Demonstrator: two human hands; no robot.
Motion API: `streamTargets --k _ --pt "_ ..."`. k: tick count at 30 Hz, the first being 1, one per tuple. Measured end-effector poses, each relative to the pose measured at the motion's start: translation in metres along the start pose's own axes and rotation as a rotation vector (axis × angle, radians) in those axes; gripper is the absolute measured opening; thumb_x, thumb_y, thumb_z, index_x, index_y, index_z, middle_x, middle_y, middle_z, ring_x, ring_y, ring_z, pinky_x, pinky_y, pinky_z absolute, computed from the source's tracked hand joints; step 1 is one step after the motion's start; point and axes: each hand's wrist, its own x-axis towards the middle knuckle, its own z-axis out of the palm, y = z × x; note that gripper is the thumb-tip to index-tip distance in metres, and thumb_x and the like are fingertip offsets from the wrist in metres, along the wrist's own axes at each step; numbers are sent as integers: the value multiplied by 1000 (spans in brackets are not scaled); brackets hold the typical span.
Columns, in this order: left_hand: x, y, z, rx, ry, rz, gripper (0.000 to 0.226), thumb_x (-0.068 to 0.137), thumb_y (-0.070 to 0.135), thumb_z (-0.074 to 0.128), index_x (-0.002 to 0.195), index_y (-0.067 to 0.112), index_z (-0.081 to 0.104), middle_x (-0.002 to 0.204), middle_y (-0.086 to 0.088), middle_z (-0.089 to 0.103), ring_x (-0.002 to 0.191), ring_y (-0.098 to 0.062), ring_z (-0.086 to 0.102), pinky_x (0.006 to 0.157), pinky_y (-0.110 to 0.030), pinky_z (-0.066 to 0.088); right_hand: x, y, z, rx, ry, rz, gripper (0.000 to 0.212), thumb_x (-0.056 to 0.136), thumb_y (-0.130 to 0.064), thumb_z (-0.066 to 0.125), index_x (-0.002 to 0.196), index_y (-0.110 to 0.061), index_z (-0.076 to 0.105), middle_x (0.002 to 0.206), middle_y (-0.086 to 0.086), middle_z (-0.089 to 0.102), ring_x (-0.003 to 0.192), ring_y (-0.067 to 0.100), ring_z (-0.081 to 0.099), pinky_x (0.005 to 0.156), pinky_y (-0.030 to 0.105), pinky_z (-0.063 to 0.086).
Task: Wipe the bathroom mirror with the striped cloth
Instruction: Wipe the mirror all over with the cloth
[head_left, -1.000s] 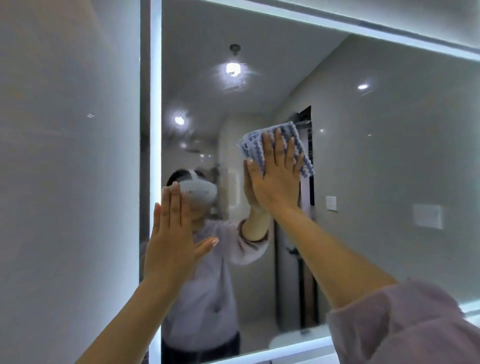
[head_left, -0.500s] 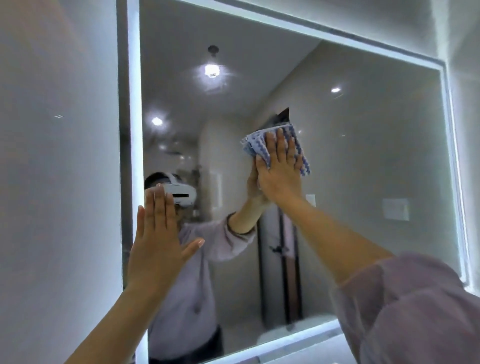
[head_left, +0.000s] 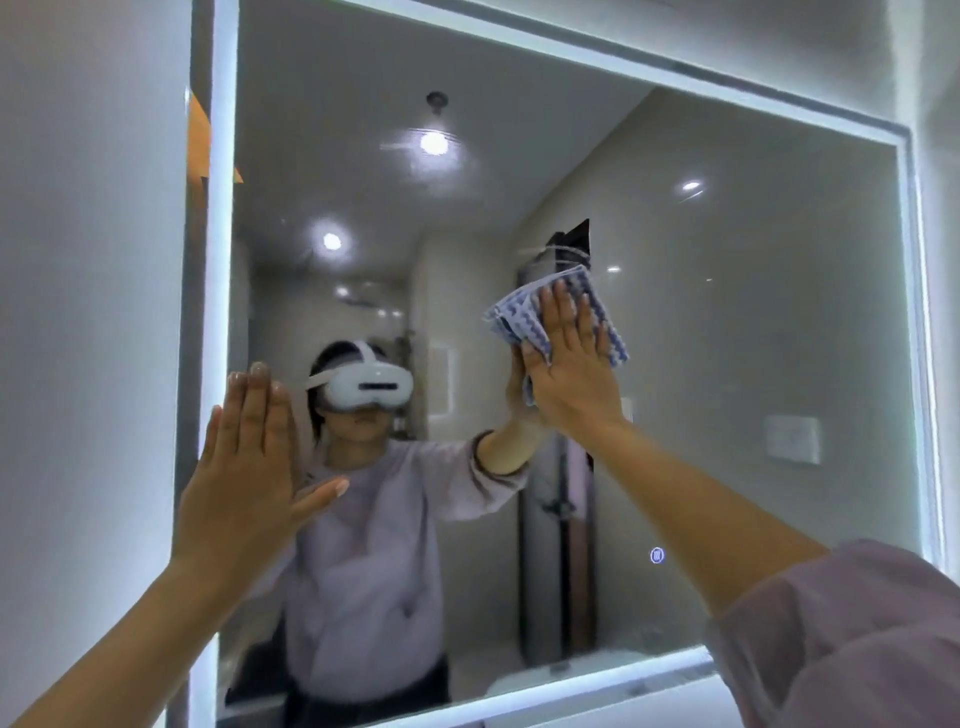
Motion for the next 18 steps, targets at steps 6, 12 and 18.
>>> streamTargets --k 6,12,18 --pt "21 51 -11 -76 -5 -103 105 80 75 14 144 -8 12 153 -29 11 143 -41 8 117 -49 6 -11 -1 0 -27 -35 -198 66 99 -40 33 150 -21 -5 159 -2 -9 147 23 -10 119 42 -10" --pt "41 109 8 97 13 -51 87 90 62 5 145 -6 1 154 -30 1 143 -43 -4 117 -54 8 -26 17 -8 -55 -161 -530 60 100 -38 35 149 -30 1 153 -13 -11 147 22 -9 117 40 -15" --pt "40 141 12 53 -16 -100 82 89 54 15 145 -6 13 154 -26 10 143 -40 10 114 -51 16 -21 24 -21 -57 -196 -568 57 100 -39 29 151 -33 4 157 -15 -7 146 14 -12 117 39 -11"
